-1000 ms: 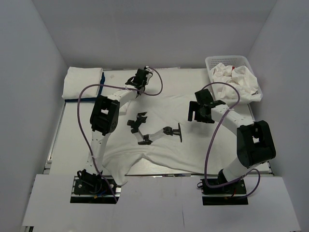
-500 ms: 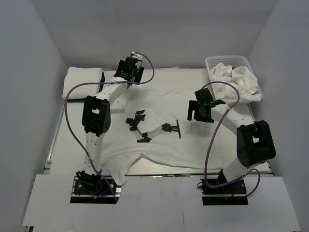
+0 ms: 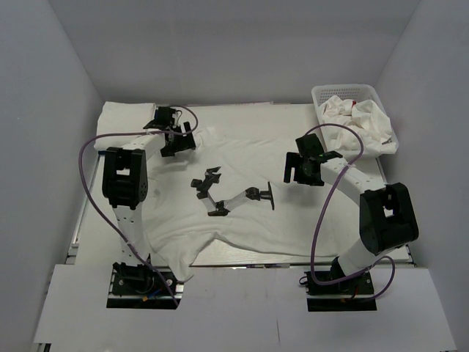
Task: Fold and stack the t-shirts
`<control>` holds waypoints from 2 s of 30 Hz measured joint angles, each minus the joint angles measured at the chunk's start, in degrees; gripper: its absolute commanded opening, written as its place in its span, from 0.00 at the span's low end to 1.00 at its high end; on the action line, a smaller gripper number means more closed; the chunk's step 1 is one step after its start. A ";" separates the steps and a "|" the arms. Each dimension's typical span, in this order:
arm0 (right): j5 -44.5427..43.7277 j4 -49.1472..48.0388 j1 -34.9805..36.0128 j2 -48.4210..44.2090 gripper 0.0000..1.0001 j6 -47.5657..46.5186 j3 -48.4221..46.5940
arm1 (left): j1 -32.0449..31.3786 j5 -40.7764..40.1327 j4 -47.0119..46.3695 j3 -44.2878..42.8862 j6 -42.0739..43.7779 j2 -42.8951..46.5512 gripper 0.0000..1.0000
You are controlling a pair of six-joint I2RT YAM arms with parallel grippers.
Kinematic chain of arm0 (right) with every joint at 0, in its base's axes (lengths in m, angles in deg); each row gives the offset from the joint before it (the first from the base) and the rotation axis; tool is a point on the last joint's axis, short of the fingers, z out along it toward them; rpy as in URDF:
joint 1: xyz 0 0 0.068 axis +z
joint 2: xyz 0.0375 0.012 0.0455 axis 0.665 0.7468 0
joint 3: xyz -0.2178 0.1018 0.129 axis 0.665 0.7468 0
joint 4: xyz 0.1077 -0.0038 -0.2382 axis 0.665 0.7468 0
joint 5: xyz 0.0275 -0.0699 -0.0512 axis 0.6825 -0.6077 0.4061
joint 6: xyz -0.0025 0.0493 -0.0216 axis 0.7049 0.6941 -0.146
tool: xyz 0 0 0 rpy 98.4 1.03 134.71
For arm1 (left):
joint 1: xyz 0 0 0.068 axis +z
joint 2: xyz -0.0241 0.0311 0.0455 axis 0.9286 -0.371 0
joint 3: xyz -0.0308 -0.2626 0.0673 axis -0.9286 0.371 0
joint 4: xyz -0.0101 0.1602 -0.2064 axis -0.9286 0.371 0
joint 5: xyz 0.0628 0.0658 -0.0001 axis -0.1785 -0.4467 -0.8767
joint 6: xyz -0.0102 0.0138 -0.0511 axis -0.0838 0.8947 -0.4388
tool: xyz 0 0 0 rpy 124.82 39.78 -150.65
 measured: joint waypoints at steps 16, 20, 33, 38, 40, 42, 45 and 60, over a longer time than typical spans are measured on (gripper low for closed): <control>0.02 0.00 0.00 -0.02 0.90 0.02 0.00 | 2.10 12.74 -5.90 5.42 -5.44 1.22 0.13; 0.00 0.00 0.00 -0.02 0.90 0.04 0.00 | 2.32 9.20 -3.37 3.56 -4.09 1.22 0.00; -1.31 0.22 0.00 0.35 0.90 0.00 -0.13 | 3.19 -4.50 6.80 -33.38 10.29 -13.62 0.99; -1.57 0.50 0.02 1.27 0.90 -0.11 -0.76 | 4.39 -8.41 9.31 -36.70 11.19 -18.67 1.00; -1.88 0.48 0.48 1.27 0.90 -0.85 -0.98 | 4.74 -8.52 9.81 -36.70 11.04 -18.95 1.00; -2.25 0.31 1.29 1.27 0.90 -1.88 -1.18 | 5.09 -8.39 9.31 -36.30 10.82 -18.45 1.00; -1.99 -0.39 4.09 1.25 0.90 -4.11 -1.20 | 5.42 -6.64 8.50 -34.03 10.08 -15.91 1.00; 4.42 -3.65 14.23 8.63 0.90 -7.67 -3.23 | 3.30 5.57 2.14 6.88 0.39 9.07 1.00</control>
